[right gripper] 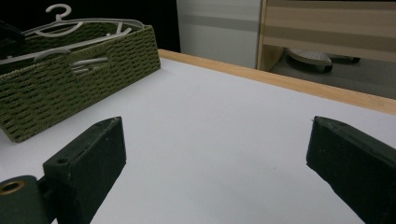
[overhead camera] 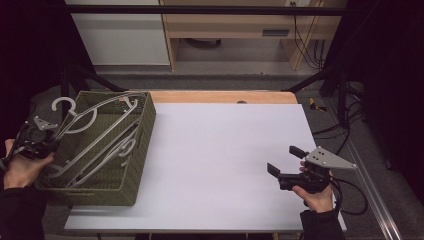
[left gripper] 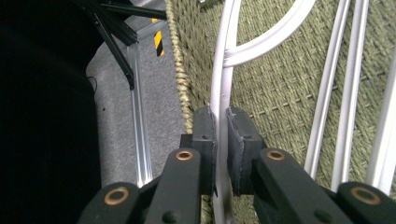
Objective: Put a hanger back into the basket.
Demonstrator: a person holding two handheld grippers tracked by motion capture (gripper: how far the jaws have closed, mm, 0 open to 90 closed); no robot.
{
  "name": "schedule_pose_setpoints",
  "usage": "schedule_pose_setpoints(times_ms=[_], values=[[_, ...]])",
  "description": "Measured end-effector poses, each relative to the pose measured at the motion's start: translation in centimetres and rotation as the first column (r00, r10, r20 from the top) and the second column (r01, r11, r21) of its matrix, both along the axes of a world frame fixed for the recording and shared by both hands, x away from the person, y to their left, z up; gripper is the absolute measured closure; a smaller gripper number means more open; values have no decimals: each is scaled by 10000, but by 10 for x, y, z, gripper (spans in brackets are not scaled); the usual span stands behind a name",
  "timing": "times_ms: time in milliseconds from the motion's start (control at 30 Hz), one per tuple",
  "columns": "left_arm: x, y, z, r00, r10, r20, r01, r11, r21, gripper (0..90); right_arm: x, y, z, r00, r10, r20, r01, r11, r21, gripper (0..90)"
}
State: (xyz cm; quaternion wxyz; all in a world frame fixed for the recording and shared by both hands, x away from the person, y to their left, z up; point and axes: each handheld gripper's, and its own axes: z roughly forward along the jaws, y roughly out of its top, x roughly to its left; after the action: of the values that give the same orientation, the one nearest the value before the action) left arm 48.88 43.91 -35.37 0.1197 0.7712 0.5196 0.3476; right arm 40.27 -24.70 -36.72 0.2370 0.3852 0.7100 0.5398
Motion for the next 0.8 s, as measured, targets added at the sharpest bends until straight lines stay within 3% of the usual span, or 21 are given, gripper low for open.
schedule_pose_setpoints(times_ms=[300, 567, 667, 733, 767, 800], values=[[6, -4, -18, 9974, 388, -603, -363, 9984, 427, 825, 0, -1, 0, 10000, -1, 5, 1, 10000, -5, 50], [5, -11, -27, 9983, 286, -505, -260, 9983, 519, 823, 0, 1, 0, 10000, 3, 8, -3, 10000, -10, 50], [3, -16, -27, 9983, 13, -575, 12, 9990, 436, 822, 0, 1, 0, 10000, 2, 17, -2, 10000, 33, 50], [0, -20, -25, 9990, -187, -402, 199, 9994, 292, 819, 0, 0, 0, 10000, 4, 18, -4, 10000, 28, 50], [-2, -21, -24, 9995, -277, -172, 274, 9995, -161, 816, 0, 0, 0, 10000, 19, 6, -19, 10000, 13, 50], [-5, -21, -21, 9995, -331, -23, 330, 9989, -341, 815, 0, 0, 0, 10000, 20, 17, -20, 10000, 31, 50]])
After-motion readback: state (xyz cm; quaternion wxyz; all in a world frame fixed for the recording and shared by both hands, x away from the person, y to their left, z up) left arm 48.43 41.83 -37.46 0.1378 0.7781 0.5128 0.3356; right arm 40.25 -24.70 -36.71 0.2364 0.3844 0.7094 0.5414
